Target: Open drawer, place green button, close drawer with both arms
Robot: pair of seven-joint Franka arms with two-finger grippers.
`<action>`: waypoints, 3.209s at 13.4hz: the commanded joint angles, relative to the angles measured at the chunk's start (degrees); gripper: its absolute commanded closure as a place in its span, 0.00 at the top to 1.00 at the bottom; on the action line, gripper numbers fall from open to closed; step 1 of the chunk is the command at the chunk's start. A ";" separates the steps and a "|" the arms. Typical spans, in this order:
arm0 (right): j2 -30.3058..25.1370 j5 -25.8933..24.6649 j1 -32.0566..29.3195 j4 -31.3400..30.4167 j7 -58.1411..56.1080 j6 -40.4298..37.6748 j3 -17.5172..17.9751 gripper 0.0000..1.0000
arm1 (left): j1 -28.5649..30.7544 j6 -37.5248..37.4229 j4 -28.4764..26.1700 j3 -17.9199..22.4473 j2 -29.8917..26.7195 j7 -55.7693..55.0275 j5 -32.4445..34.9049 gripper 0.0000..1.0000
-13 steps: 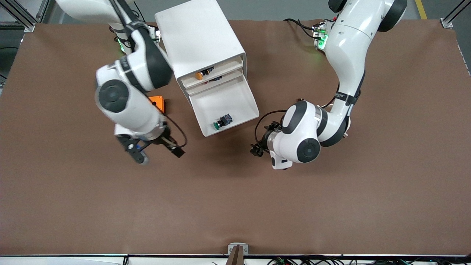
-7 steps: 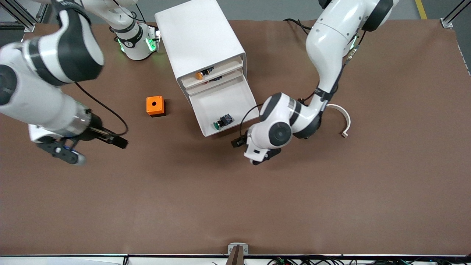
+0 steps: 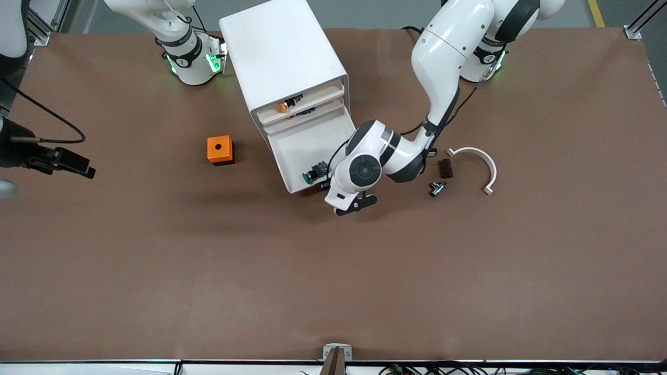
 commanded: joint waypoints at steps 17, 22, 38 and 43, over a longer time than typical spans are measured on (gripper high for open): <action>-6.54 -5.21 -4.57 -5.49 -0.93 3.36 7.06 1.00 | -2.44 -4.33 -3.71 -7.54 -2.79 -18.07 1.90 1.00; -6.45 -5.12 -5.01 -5.58 -0.93 3.09 7.06 1.00 | 9.51 -7.12 1.04 -6.04 -11.47 -17.98 11.20 1.00; -6.45 -5.20 -8.78 -5.75 -5.06 3.62 8.98 1.00 | 38.87 -33.60 0.95 -6.30 -36.80 25.93 23.44 1.00; -6.45 -5.29 -8.70 -5.75 -4.97 3.44 9.70 1.00 | 42.75 -39.21 0.87 -6.13 -40.06 34.84 23.44 1.00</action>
